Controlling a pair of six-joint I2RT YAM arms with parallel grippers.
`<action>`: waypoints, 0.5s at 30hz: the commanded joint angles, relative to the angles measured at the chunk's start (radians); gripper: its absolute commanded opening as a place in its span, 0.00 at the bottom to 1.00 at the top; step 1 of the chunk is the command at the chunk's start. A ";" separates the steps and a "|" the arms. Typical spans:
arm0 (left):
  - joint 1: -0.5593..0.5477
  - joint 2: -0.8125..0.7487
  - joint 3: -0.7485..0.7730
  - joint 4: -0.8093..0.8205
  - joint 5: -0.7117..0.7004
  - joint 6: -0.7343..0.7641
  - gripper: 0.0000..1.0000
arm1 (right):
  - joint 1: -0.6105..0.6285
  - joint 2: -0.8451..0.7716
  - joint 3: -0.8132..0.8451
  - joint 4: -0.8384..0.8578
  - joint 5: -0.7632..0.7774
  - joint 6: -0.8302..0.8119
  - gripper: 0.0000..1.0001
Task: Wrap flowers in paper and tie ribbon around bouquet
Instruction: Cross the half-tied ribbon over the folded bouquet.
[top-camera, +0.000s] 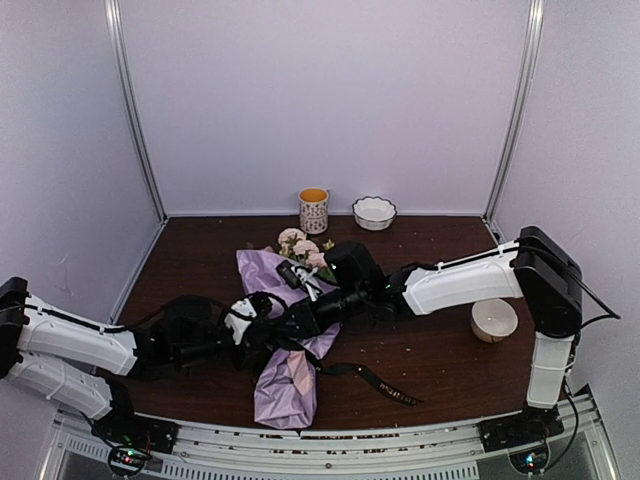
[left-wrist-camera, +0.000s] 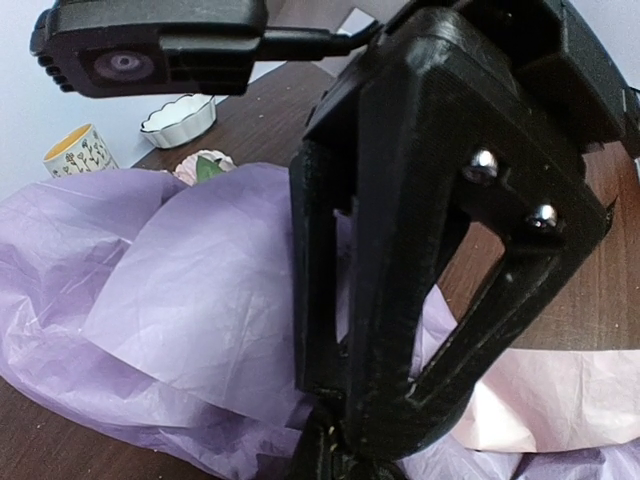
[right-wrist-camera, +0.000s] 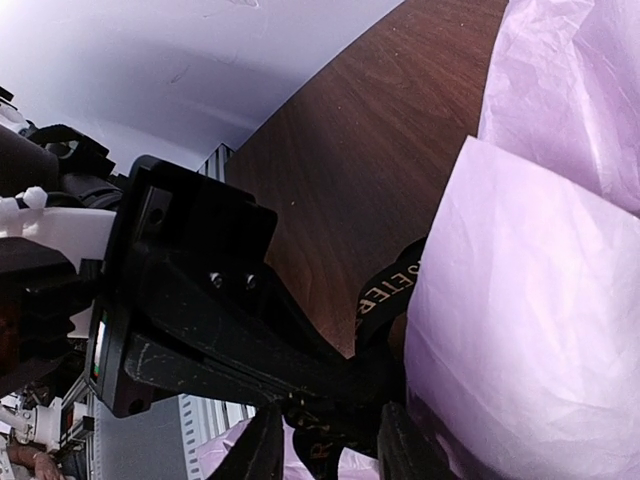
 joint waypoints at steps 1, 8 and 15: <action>0.001 -0.017 -0.015 0.080 0.017 -0.022 0.00 | -0.003 0.016 -0.005 0.014 0.005 -0.007 0.34; 0.001 -0.015 -0.019 0.090 0.017 -0.035 0.00 | -0.003 0.034 0.002 0.040 -0.014 0.004 0.24; 0.007 0.005 -0.015 0.109 0.020 -0.042 0.00 | -0.003 0.036 -0.005 0.069 -0.029 0.020 0.08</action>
